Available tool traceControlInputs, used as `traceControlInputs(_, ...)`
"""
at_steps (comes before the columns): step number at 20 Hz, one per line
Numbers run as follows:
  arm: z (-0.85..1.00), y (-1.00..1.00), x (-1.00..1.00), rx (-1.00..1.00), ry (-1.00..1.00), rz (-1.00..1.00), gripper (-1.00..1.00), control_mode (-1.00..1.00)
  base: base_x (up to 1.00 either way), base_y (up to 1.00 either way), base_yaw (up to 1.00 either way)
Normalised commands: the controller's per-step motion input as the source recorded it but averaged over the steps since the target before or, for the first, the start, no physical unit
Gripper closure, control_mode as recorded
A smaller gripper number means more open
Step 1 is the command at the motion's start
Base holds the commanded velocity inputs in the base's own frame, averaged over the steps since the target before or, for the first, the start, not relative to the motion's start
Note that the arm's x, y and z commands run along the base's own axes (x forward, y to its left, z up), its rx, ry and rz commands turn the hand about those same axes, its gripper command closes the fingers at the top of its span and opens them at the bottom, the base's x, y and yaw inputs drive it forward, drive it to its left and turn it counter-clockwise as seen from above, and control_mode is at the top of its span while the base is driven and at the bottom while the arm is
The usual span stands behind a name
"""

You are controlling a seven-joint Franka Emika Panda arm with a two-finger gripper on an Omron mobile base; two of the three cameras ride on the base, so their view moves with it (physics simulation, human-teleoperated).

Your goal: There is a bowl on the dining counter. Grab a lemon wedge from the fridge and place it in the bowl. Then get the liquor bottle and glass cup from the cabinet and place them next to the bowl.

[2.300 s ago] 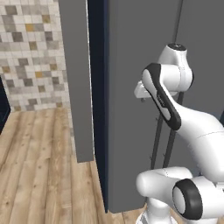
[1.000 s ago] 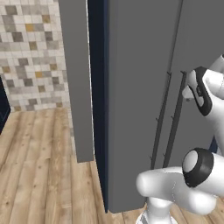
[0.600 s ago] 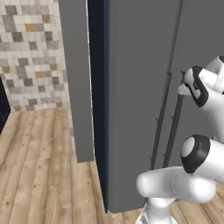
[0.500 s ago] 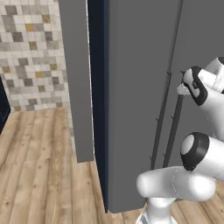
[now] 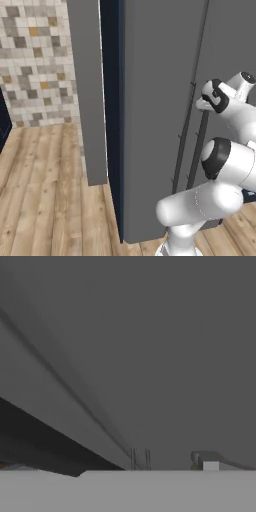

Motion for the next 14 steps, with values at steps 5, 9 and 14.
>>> traceControlInputs(5,-0.20,0.00,0.54,0.04,-0.04,0.02,-1.00,-1.00,0.00,0.00,0.00)
traceControlInputs(9,-0.26,0.00,0.44,0.02,-0.06,0.02,1.00,-1.00,0.00,0.00,0.00)
traceControlInputs(14,-0.23,-0.02,-0.04,0.00,-0.25,-0.03,1.00,-1.00,0.00,0.00,0.00)
